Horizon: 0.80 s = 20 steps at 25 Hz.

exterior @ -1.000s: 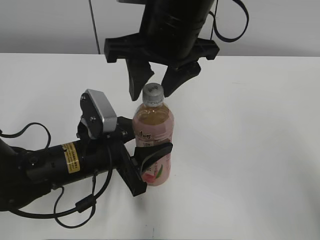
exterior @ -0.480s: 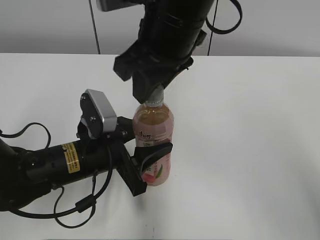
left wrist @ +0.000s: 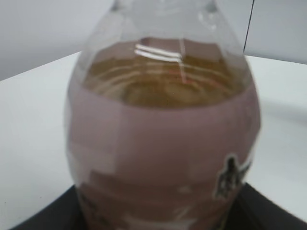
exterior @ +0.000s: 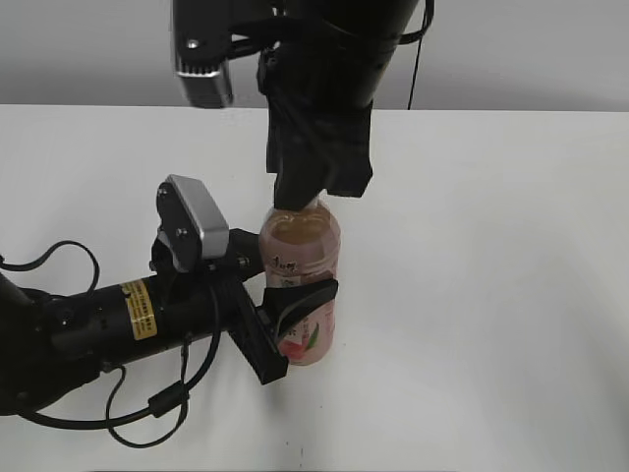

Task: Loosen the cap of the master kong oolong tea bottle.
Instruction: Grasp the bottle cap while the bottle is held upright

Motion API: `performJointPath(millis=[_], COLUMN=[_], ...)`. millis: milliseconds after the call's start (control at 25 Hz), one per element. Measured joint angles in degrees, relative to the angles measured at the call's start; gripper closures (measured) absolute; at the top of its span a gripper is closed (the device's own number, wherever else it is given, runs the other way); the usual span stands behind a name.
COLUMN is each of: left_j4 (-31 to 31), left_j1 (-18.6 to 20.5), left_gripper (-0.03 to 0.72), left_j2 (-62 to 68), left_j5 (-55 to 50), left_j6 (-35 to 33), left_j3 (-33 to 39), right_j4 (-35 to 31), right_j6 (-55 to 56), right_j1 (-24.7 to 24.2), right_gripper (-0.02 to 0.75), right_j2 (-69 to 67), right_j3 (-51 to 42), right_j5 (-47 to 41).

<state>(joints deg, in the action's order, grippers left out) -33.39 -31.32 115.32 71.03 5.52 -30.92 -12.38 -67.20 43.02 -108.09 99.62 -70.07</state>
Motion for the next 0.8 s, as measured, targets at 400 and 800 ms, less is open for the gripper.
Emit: performJointPath(millis=[400, 800], left_j4=[0.0, 0.0], left_j1=[0.0, 0.0], left_gripper=[0.314, 0.314], left_j2=[0.0, 0.0], left_j5=[0.0, 0.0], left_j6=[0.0, 0.0], left_j3=[0.0, 0.0], right_j4=[-0.3, -0.58], right_j6=[-3.64, -3.82], right_j1=[0.0, 0.0], right_gripper=[0.458, 0.463], right_j2=[0.17, 1.34], right_j3=[0.13, 0.13], right_j5=[-0.12, -0.19])
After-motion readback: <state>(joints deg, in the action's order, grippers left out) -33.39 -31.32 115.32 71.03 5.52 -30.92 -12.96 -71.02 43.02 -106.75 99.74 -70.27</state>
